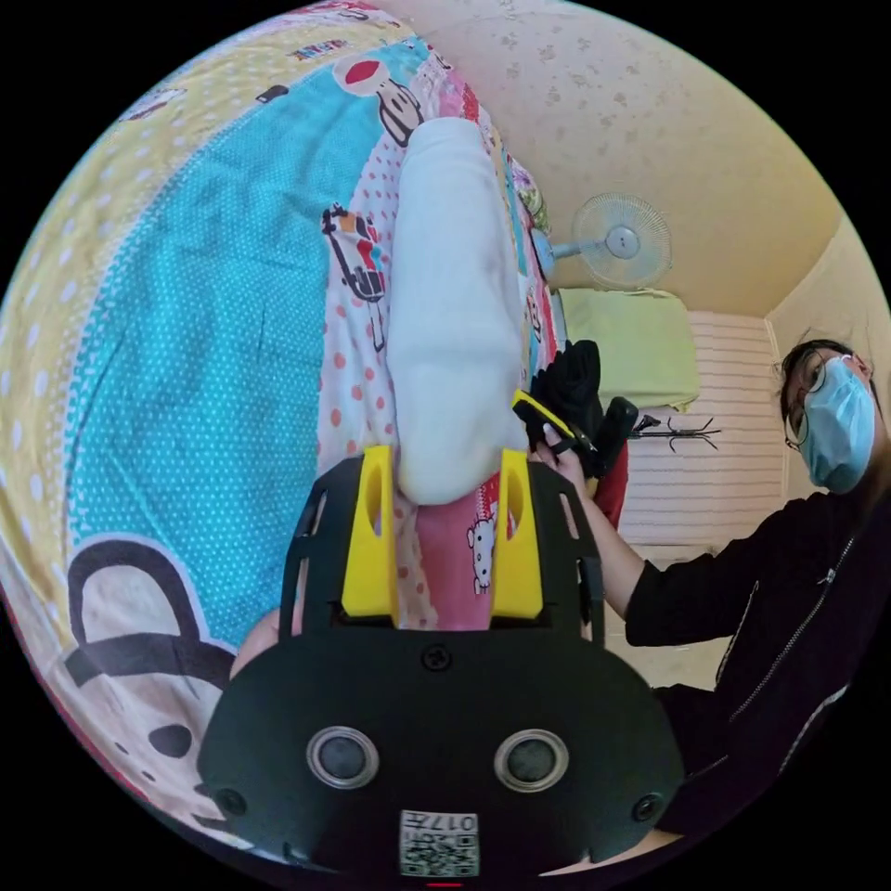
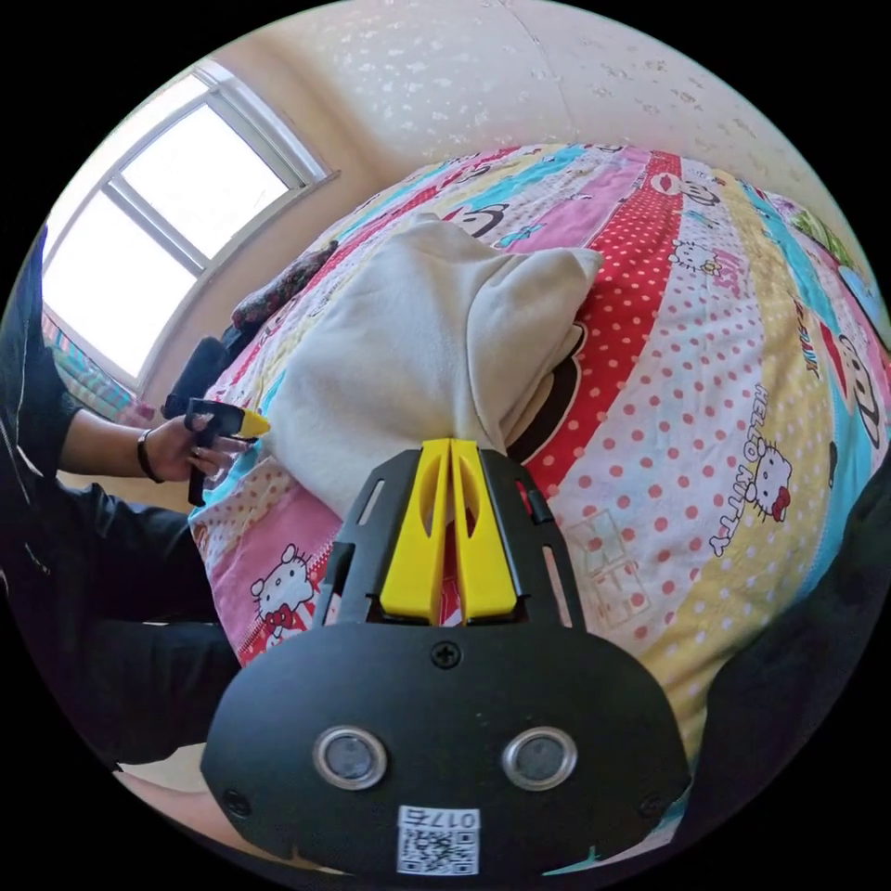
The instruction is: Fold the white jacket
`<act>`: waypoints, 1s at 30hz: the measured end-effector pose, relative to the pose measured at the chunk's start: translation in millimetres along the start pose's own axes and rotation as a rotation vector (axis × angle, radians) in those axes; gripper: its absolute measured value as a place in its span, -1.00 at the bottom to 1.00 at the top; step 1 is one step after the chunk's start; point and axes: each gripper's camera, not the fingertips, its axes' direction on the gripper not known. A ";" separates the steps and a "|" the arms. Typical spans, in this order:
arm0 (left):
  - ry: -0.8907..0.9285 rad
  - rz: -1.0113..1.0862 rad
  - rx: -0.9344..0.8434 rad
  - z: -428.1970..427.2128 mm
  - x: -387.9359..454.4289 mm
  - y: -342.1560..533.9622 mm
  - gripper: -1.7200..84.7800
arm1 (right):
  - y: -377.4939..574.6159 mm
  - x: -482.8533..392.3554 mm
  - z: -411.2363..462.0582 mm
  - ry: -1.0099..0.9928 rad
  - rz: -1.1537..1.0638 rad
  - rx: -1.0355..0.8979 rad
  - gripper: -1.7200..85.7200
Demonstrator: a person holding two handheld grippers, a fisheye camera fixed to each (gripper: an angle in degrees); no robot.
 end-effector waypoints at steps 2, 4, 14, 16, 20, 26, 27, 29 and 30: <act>0.090 -0.108 -0.016 7.8 -18.5 -11.9 -0.72 | -0.8 13.5 -15.5 -0.051 0.090 0.030 -0.92; 0.152 -0.190 -0.023 7.8 -29.5 -18.6 -0.77 | 11.9 33.3 -52.2 -0.196 0.271 0.193 -0.85; 0.295 -0.241 -0.051 -10.6 4.6 -52.9 -0.80 | 128.7 23.5 -73.0 -0.754 1.197 0.555 -0.39; 0.275 -0.228 -0.055 -11.7 14.2 -57.4 -0.80 | 122.7 19.5 -50.0 -0.857 1.292 0.591 -0.30; 0.292 -0.265 -0.044 -7.3 16.8 -58.4 -0.80 | 98.1 33.5 -15.8 -1.097 1.368 0.796 -0.26; 0.308 -0.315 0.012 -2.5 23.8 -54.2 -0.80 | 66.1 60.6 -3.7 -1.128 1.348 0.780 -0.52; 0.317 -0.324 0.013 -0.9 25.0 -53.3 -0.80 | 68.5 57.6 -6.7 -1.104 1.378 0.755 -0.60; 0.349 -0.366 -0.005 6.5 30.4 -48.3 -0.80 | 74.4 49.9 -9.6 -1.116 1.402 0.757 -0.68; 0.359 -0.382 -0.016 8.8 31.7 -46.4 -0.80 | 79.4 42.8 -11.9 -1.130 1.427 0.764 -0.72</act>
